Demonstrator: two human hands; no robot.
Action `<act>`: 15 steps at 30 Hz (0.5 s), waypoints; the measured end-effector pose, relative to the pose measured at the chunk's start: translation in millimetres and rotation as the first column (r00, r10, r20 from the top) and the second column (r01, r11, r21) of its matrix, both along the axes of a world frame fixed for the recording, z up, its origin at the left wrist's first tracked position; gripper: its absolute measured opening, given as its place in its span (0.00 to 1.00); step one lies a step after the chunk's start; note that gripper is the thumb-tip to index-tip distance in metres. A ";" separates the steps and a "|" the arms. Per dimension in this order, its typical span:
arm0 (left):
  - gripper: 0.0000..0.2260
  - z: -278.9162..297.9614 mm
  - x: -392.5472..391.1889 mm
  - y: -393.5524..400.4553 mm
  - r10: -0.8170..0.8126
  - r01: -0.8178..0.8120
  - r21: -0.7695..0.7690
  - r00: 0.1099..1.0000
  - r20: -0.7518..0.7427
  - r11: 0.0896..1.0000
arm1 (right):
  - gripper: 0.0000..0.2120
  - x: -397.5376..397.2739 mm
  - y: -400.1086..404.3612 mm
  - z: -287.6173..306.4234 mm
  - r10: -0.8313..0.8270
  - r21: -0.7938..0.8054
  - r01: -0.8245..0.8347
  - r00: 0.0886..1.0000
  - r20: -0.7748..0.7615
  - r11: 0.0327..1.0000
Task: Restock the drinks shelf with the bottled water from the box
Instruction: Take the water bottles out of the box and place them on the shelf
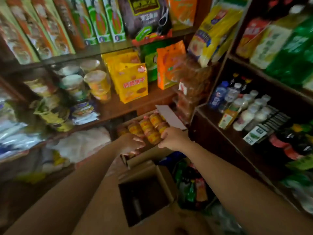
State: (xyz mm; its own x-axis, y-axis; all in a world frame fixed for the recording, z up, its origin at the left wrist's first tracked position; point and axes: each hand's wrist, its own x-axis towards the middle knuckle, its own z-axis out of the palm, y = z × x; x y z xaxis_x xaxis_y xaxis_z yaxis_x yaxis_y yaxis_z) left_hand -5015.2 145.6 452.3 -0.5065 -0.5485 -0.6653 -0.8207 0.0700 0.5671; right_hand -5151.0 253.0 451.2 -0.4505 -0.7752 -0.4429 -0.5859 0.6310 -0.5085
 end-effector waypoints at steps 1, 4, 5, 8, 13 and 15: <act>0.11 -13.1 10.4 -3.2 0.027 -0.027 0.002 0.999 0.020 1.000 | 0.12 8.7 -10.0 -14.6 0.042 0.020 -0.043 0.999 0.026 0.999; 0.13 -54.1 35.1 -13.5 0.112 -0.117 0.092 0.992 0.065 0.989 | 0.11 30.6 -31.1 -60.6 0.132 0.071 -0.138 0.987 0.087 0.988; 0.13 -68.6 40.6 -17.0 0.137 -0.145 0.110 0.988 0.078 0.983 | 0.11 35.8 -36.1 -75.7 0.146 0.081 -0.155 0.984 0.106 0.985; 0.14 -113.8 48.6 -25.6 0.219 -0.230 0.138 0.972 0.089 0.963 | 0.14 44.5 -51.5 -120.6 0.187 0.149 -0.211 0.969 0.162 0.966; 0.14 -199.3 52.1 -27.0 0.374 -0.400 0.201 0.915 0.153 0.894 | 0.11 55.2 -69.2 -207.9 0.183 0.269 -0.257 0.945 0.273 0.928; 0.14 -240.8 52.5 -26.2 0.398 -0.433 0.227 0.899 0.184 0.872 | 0.14 61.0 -69.9 -249.6 0.148 0.303 -0.251 0.934 0.324 0.920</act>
State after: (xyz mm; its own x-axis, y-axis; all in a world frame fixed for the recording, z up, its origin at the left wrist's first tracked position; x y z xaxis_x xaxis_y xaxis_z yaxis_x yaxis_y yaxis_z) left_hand -4962.6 119.4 211.5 -0.1710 -0.4915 -0.8539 -0.8077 -0.4264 0.4071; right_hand -5090.0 183.1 201.6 -0.1145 -0.6182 -0.7776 -0.5767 0.6787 -0.4547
